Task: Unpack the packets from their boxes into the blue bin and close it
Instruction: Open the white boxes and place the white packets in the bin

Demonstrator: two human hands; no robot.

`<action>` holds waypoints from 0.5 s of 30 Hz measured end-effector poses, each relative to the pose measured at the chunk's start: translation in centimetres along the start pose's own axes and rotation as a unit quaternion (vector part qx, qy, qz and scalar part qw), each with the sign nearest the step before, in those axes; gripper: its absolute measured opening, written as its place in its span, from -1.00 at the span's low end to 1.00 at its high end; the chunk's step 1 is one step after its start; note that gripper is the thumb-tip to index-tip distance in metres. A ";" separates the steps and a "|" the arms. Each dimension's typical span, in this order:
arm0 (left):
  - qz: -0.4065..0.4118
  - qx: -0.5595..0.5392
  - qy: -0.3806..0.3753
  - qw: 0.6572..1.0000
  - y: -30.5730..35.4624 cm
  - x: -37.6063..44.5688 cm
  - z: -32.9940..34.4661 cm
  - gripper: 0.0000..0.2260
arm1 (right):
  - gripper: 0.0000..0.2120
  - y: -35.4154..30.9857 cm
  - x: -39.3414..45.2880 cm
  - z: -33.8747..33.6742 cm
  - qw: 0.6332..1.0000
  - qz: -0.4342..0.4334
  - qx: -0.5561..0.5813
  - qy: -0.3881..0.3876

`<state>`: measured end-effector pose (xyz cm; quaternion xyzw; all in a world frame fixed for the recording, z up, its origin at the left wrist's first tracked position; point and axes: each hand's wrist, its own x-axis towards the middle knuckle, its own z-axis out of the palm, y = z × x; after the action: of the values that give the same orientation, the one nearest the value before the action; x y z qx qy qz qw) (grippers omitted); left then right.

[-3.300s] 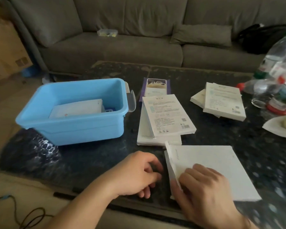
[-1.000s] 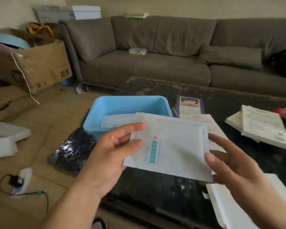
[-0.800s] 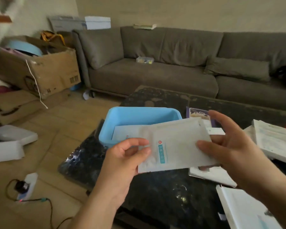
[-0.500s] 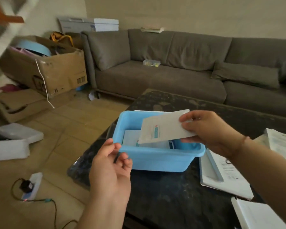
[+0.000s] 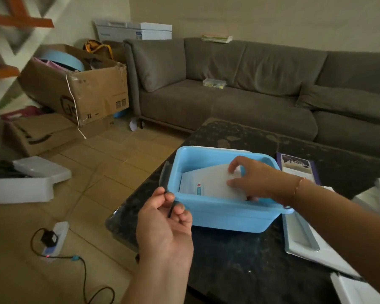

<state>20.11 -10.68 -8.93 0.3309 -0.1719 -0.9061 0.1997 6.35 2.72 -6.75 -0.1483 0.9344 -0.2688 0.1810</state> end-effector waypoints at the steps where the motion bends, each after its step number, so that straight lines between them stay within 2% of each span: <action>1: 0.001 -0.001 -0.002 1.000 0.0 0.0 -0.1 -0.81 | -0.78 0.0 0.0 -0.5 0.999 0.002 -0.036 -0.007; 8: -0.002 0.001 -0.005 1.000 0.0 0.1 -0.2 -0.81 | -0.78 0.6 0.1 -1.5 0.990 0.057 -0.126 -0.036; 12: -0.008 0.008 -0.008 1.000 -0.3 0.0 -0.2 -0.83 | -0.68 0.4 0.7 -0.8 0.988 0.117 -0.068 -0.073; 15: -0.008 0.019 -0.013 1.000 -0.5 0.3 -0.3 -0.83 | -0.71 0.7 1.7 0.1 0.990 0.097 -0.062 -0.078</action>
<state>19.98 -10.43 -9.57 0.3242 -0.1892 -0.9084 0.1838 4.75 2.57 -7.63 -0.0886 0.9420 -0.1794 0.2694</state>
